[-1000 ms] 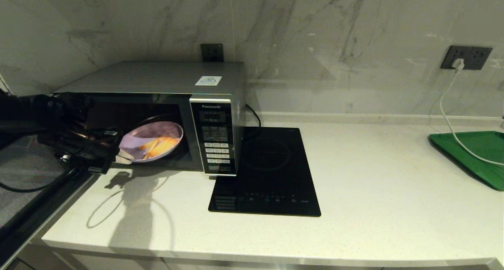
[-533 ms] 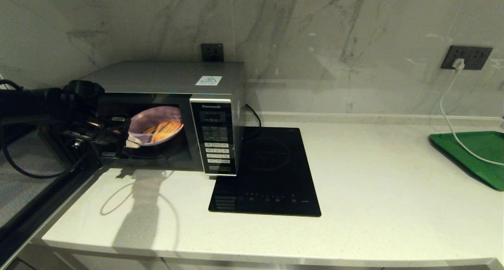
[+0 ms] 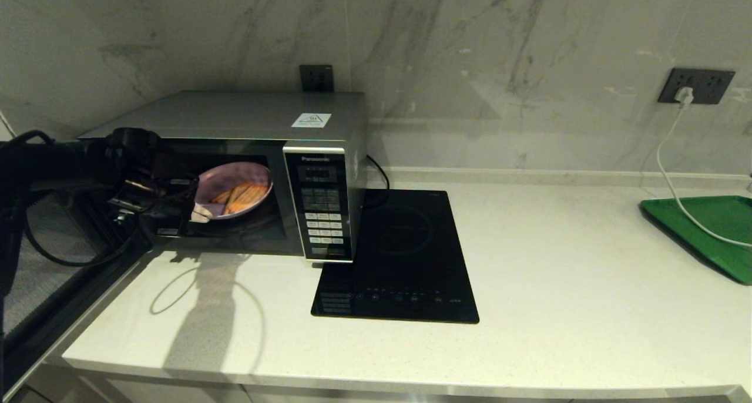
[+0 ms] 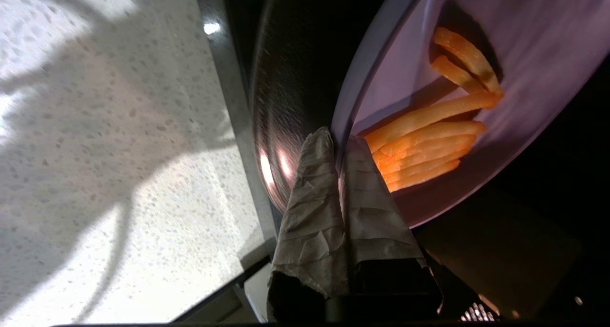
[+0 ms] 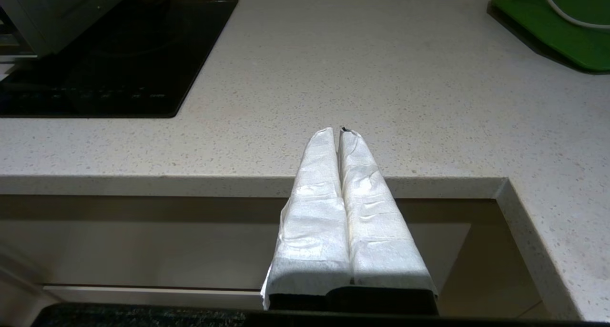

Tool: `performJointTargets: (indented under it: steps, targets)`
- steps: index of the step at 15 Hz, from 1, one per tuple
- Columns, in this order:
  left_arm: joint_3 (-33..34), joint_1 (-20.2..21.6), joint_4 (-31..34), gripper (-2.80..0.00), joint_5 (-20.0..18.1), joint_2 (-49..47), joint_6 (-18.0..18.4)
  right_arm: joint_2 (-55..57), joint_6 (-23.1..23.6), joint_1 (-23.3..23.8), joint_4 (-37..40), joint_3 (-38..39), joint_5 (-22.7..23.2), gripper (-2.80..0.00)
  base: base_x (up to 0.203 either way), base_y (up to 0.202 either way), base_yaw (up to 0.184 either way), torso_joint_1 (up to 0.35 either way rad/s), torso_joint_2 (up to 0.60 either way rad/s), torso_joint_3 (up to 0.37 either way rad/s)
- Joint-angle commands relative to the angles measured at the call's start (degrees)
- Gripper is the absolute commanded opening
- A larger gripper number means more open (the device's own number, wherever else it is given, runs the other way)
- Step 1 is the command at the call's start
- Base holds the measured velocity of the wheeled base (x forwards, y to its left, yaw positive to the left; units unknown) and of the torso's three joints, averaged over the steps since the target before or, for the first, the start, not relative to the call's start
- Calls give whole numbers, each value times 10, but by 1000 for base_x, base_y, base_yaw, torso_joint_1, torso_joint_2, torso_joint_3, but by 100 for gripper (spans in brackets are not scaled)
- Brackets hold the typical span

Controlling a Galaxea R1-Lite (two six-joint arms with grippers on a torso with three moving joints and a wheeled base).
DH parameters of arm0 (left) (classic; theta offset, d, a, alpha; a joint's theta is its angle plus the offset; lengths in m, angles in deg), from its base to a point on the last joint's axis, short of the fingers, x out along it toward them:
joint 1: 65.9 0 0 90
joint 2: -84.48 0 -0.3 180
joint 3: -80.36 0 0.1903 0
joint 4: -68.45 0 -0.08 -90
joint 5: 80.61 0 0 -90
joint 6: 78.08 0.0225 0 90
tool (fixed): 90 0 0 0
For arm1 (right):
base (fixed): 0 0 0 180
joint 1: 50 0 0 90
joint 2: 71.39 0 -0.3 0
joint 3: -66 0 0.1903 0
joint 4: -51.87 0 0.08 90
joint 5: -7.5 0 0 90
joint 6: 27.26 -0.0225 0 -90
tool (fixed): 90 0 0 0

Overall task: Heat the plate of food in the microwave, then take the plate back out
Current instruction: Put the plate in the microwave oven

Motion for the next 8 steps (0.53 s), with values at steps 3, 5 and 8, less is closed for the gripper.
performJointTargets:
  steps: [3, 5, 8]
  targets:
    - [-1, 0, 3, -280, -2, -5, -2, 0, 0, 0, 0, 0, 0, -280, 0, 0, 0, 0, 0, 0]
    - [0, 0, 11, -280, -3, -6, -2, 0, 0, 0, 0, 0, 0, -280, 0, 0, 0, 0, 0, 0]
    - [0, 0, 21, -280, -4, -9, -2, 0, 0, 0, 0, 0, 0, -280, 0, 0, 0, 0, 0, 0]
